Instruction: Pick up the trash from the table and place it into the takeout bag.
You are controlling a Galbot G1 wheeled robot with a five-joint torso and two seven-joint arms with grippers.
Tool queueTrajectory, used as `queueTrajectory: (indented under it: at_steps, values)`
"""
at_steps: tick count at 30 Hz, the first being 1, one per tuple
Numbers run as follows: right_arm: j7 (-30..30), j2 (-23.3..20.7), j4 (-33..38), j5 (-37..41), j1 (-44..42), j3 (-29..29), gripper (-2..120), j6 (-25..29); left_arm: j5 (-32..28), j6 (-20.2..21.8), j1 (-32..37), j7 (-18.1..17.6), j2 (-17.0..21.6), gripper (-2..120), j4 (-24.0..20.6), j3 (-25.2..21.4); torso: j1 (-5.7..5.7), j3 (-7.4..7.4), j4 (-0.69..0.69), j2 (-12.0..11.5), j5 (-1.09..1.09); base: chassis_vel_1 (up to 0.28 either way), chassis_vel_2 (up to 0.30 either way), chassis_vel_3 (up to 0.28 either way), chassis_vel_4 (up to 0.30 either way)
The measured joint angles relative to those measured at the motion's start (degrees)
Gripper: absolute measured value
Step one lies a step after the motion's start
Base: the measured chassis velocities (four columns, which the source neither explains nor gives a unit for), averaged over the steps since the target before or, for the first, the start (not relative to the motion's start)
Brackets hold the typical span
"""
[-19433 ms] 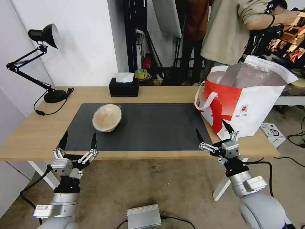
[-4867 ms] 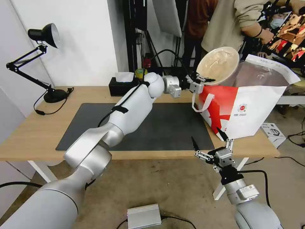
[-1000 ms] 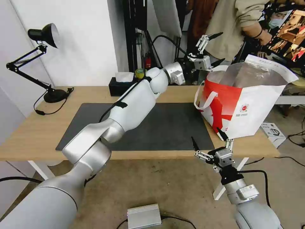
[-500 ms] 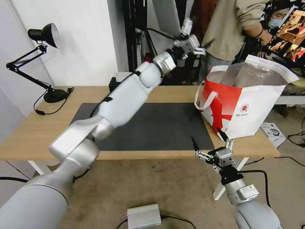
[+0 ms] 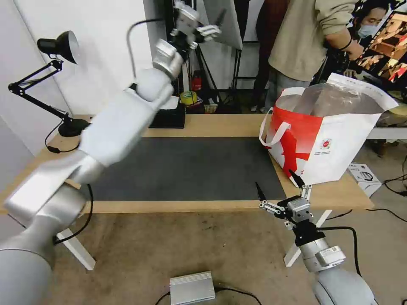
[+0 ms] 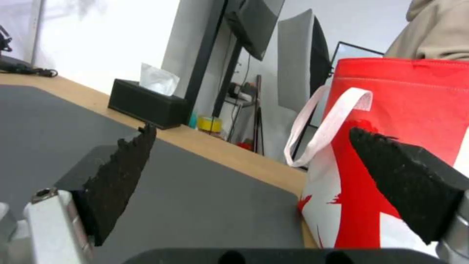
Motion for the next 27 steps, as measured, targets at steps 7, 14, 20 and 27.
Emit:
queueTrajectory:
  at_steps: [7, 14, 20, 27]
  values:
    - [0.0, 0.0, 0.0, 0.0, 0.0, 0.0, 100, 0.0, -6.6, 4.8, 2.8, -0.5, 6.8, 100, -7.4, -1.5, 0.0, 0.0, -0.02, 0.0, 0.01, 0.0, 0.0, 0.0, 0.0]
    - [0.0, 0.0, 0.0, 0.0, 0.0, 0.0, 100, 0.0, -10.8, 7.3, 7.8, -1.2, 12.4, 100, -15.7, -4.1, 0.0, -0.01, -0.01, 0.0, 0.01, 0.0, 0.0, 0.0, 0.0]
    - [0.0, 0.0, 0.0, 0.0, 0.0, 0.0, 100, 0.0, -14.1, 10.2, 15.2, -4.6, 18.7, 100, -26.9, -8.6, 0.0, -0.01, -0.01, 0.0, 0.02, 0.0, 0.0, 0.0, 0.0]
    - [0.0, 0.0, 0.0, 0.0, 0.0, 0.0, 100, 0.0, -15.4, 11.4, 22.3, -6.3, 21.9, 100, -34.0, -14.8, 0.0, -0.01, -0.02, 0.0, 0.02, 0.0, 0.0, 0.0, 0.0]
